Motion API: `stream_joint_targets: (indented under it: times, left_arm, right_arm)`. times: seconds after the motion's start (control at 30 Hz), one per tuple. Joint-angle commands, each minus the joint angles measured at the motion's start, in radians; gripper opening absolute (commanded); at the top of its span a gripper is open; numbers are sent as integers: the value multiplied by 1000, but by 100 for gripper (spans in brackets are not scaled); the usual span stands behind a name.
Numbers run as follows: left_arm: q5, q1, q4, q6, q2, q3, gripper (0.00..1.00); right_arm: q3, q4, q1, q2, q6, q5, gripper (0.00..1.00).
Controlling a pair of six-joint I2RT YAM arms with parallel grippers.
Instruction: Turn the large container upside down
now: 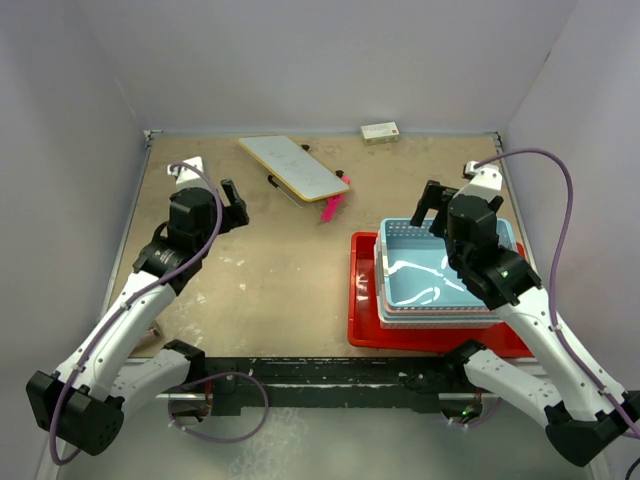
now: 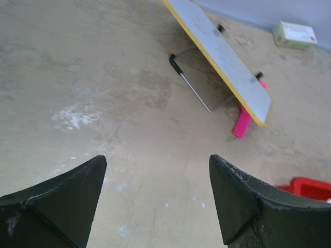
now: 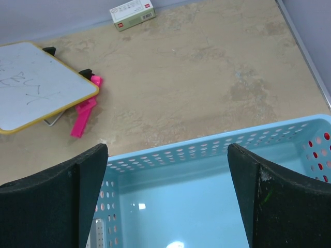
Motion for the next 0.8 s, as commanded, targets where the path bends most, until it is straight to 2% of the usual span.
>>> stream_joint_targets:
  times: [0.0,0.13,0.3,0.4,0.47,0.53,0.63,0.7,0.77]
  left_arm:
    - [267,6,84,35,-12,-30,78]
    - [258,6,90,23,-15,-48,78]
    - [215,7,74,27,-34,-50,79]
    - [201,6,69,23,-38,-57,79]
    - [203,6,79,18,-32,-69,79]
    - [211,6,102,6,-22,-79,79]
    - [233,7,123,-13,-1,-77,79]
    - [248,6,130,-17,9,-76,79]
    - [249,7,127,-16,13,-73,79]
  right_arm:
    - [104,-35,7,30,-16,-53,100]
    - [216,-124,8,112,-48,-231,100]
    - [258,-324,8,208,27,-465,100]
    - [222,-400,15,237,78,-576,98]
    - [153,-373,25,220,104,-653,98]
    - [102,-346,35,206,127,-664,97]
    - [87,-342,39,211,144,-629,87]
    - [95,-331,41,213,157,-605,76]
    - [98,-322,42,218,166,-578,58]
